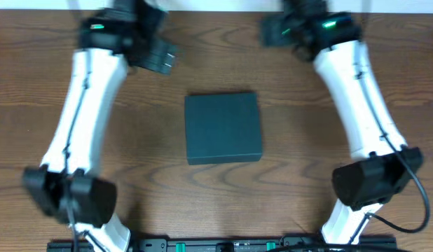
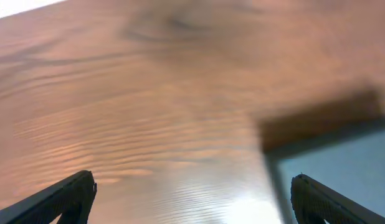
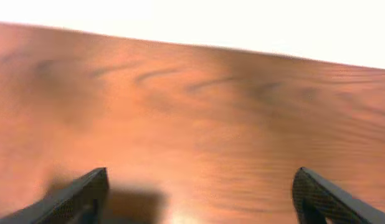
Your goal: Pack container
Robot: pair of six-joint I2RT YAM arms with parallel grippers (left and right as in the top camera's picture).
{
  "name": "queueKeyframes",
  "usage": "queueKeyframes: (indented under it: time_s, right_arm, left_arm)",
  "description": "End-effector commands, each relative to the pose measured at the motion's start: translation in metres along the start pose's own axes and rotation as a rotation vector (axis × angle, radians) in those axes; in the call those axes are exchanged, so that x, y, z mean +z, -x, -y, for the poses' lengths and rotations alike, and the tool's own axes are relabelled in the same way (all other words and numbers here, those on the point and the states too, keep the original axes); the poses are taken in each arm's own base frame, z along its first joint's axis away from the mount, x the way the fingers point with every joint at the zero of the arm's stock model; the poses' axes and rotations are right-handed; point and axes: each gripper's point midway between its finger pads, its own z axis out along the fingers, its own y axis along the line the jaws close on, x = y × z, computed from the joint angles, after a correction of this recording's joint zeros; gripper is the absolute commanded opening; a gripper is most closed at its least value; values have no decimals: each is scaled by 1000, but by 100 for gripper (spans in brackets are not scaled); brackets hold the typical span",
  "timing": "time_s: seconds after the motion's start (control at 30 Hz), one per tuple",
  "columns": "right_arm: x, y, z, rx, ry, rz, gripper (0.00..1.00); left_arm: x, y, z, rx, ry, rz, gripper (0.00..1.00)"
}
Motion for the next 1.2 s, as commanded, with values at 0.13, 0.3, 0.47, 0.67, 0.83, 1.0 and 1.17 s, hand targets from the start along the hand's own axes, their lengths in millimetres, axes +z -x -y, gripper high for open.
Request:
queueKeyframes:
  time_s: [0.13,0.3,0.47,0.67,0.83,1.0,1.17]
  right_arm:
    - [-50,3,107,121,-176,-6,99]
    - [-84,-15,129,160,-234,-40,99]
    - [-101,-43,120,156,-233,-71,99]
    - [-104,-107,103,158,-201,-62,99]
    - [-97,-173,89,133,-180,-63,99]
    - [-94,-235,72,95,-148,-83,99]
    - [-97,-273,64,63,-139,-61,99]
  left_arm:
    - [-54,-11,-55,-83,157,51,99]
    - [-107,-20,-54,-125,192,130,99]
    - [-123,-48,-44,-137,173,136,99]
    - [-102,-93,-21,-131,96,143,99]
    - [-78,-124,-12,-174,85,242,98]
    - [-58,-165,-3,-204,82,297,98]
    - [-59,-181,1,-206,90,372,99]
